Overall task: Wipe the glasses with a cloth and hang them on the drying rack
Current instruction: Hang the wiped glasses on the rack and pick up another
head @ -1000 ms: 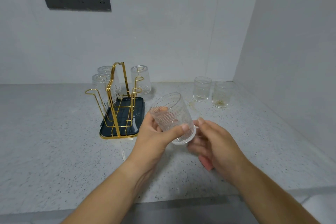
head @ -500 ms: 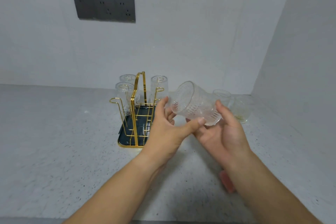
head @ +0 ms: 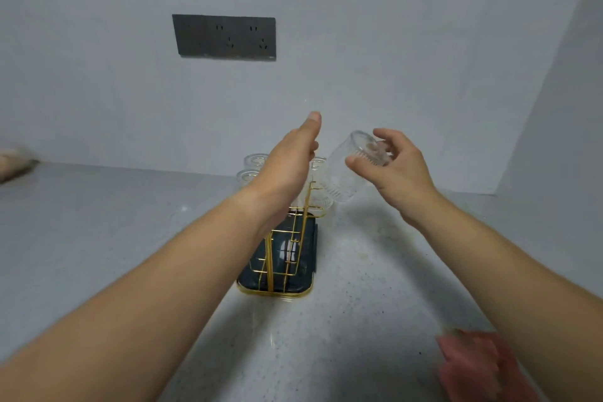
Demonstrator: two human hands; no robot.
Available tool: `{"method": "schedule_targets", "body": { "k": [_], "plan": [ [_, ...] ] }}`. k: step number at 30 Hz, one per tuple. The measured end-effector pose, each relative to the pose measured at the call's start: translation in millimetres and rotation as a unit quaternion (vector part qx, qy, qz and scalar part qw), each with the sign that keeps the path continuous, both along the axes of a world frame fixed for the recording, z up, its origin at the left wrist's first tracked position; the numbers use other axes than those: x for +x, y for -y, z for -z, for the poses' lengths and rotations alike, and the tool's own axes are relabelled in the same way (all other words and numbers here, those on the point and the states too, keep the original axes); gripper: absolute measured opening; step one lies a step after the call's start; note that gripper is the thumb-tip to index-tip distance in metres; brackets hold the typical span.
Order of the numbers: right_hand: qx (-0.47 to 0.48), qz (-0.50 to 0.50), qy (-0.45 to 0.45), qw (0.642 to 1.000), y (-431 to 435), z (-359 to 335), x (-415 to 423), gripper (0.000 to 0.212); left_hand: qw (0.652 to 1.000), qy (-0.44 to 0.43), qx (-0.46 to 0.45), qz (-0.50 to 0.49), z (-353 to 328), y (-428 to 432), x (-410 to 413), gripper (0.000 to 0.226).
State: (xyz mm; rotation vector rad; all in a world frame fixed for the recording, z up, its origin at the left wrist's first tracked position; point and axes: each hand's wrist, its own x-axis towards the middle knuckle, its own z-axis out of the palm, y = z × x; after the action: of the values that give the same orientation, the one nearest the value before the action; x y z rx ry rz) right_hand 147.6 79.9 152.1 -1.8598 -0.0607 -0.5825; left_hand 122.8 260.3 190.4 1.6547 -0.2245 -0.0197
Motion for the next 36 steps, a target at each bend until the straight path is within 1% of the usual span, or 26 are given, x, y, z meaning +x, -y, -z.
{"method": "schedule_targets", "body": {
  "k": [1,4,9,12,14,17,19,21,22,23,25,26,28,31,33,35,36],
  "plan": [
    [-0.020,-0.001,0.000,1.000,-3.0,1.3,5.1,0.072,1.000,-0.011,-0.005,-0.002,0.3,0.9,2.3,0.067],
    [-0.056,-0.009,-0.007,0.998,-8.7,5.8,19.4,0.075,0.999,-0.031,-0.015,-0.007,5.3,2.8,7.9,0.073],
    [-0.077,-0.025,-0.014,0.997,-15.2,10.1,32.1,0.076,0.999,-0.037,-0.023,-0.019,17.0,5.2,14.5,0.079],
    [-0.091,-0.036,-0.028,0.995,-18.5,14.1,37.1,0.078,0.998,-0.057,-0.027,0.002,21.5,7.5,12.5,0.083],
    [-0.091,-0.046,-0.041,0.994,-20.6,18.1,39.8,0.080,0.998,-0.059,-0.035,0.013,25.0,9.8,10.0,0.077],
    [-0.090,-0.056,-0.054,0.993,-24.2,25.5,42.0,0.082,0.997,-0.052,-0.060,-0.004,26.5,15.5,5.9,0.060],
    [-0.090,-0.060,-0.062,0.992,-26.8,29.9,42.8,0.084,0.995,-0.069,-0.062,-0.035,28.2,19.4,2.3,0.059],
    [-0.084,-0.065,-0.070,0.992,-29.9,33.5,41.9,0.090,0.995,-0.073,-0.047,-0.057,28.7,21.9,-3.2,0.044],
    [-0.076,-0.067,-0.073,0.992,-31.4,35.0,41.3,0.095,0.994,-0.078,-0.055,-0.059,28.9,21.8,-5.1,0.039],
    [-0.071,-0.068,-0.075,0.992,-32.5,36.8,40.8,0.099,0.992,-0.089,-0.075,-0.054,31.9,22.4,-3.4,0.041],
    [-0.067,-0.070,-0.078,0.992,-33.8,40.5,40.5,0.102,0.991,-0.095,-0.084,-0.038,39.6,22.3,2.9,0.049],
    [-0.067,-0.071,-0.081,0.992,-34.1,42.8,41.1,0.104,0.991,-0.094,-0.085,-0.040,41.4,21.1,2.7,0.048],
    [-0.068,-0.071,-0.086,0.991,-33.9,47.3,42.2,0.107,0.991,-0.095,-0.086,-0.046,39.4,21.5,-0.6,0.037],
    [-0.065,-0.074,-0.089,0.991,-33.7,52.5,44.1,0.110,0.989,-0.101,-0.093,-0.061,43.8,22.7,-0.4,0.042],
    [-0.065,-0.073,-0.088,0.991,-33.6,55.6,45.6,0.110,0.989,-0.104,-0.091,-0.051,48.9,22.0,4.6,0.047],
    [-0.065,-0.071,-0.086,0.992,-33.4,58.7,46.9,0.110,0.988,-0.116,-0.089,-0.049,57.2,20.6,9.4,0.071],
    [-0.065,-0.071,-0.086,0.992,-33.3,60.4,47.8,0.110,0.987,-0.122,-0.089,-0.048,58.8,19.8,9.9,0.078]
  ]
}}
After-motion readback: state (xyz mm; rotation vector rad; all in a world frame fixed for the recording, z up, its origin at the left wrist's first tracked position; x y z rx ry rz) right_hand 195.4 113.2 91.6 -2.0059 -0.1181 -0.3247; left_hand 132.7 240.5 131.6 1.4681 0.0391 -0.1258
